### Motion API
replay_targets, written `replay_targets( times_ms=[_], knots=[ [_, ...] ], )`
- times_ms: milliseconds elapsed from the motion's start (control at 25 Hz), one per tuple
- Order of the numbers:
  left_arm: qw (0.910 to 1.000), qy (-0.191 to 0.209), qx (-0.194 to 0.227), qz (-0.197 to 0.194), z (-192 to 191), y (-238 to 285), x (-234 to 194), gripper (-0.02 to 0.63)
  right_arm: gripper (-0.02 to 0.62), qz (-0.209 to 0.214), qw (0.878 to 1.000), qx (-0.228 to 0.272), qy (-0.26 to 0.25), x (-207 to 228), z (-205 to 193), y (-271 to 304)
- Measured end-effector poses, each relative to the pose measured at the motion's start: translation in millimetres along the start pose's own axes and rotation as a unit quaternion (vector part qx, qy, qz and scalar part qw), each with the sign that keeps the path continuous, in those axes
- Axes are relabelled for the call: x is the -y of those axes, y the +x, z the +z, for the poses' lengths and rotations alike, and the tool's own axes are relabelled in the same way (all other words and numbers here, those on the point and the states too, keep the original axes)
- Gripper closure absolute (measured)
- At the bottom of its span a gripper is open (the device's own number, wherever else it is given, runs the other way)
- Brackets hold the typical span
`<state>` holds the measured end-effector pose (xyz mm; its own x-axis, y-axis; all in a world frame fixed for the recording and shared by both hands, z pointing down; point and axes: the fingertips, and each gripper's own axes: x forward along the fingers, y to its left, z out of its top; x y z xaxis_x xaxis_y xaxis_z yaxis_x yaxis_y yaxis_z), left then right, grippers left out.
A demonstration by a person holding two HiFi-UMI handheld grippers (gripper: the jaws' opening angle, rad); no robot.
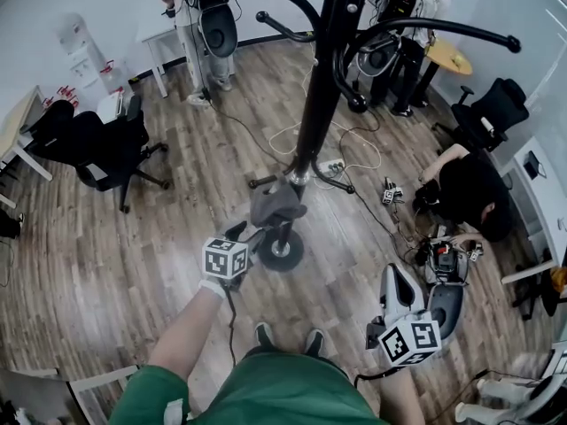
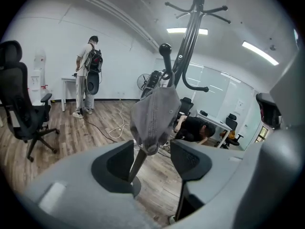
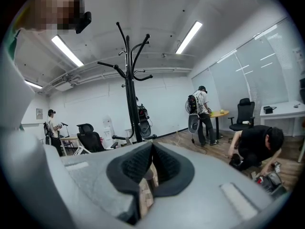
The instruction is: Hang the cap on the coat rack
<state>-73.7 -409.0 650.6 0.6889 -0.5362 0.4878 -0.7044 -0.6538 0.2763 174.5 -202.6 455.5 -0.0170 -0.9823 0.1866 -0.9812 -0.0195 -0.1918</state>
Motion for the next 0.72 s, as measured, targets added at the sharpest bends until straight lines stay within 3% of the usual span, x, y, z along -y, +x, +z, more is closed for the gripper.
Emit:
replay_targets(
  times_ms=[320,720],
  knots=[
    [0.9991,0.013,0.02,0.035,7.4,-43.5,2.2,0.394,0.592,0.028,1.0,0.005,-0.01,6.3,11.3,10.6],
    [0.9864,0.015,0.159,0.039,99.7,-117.2,52.4,0.491,0.592,0.075,0.996,0.031,-0.023,-2.5,39.1,31.3]
  ],
)
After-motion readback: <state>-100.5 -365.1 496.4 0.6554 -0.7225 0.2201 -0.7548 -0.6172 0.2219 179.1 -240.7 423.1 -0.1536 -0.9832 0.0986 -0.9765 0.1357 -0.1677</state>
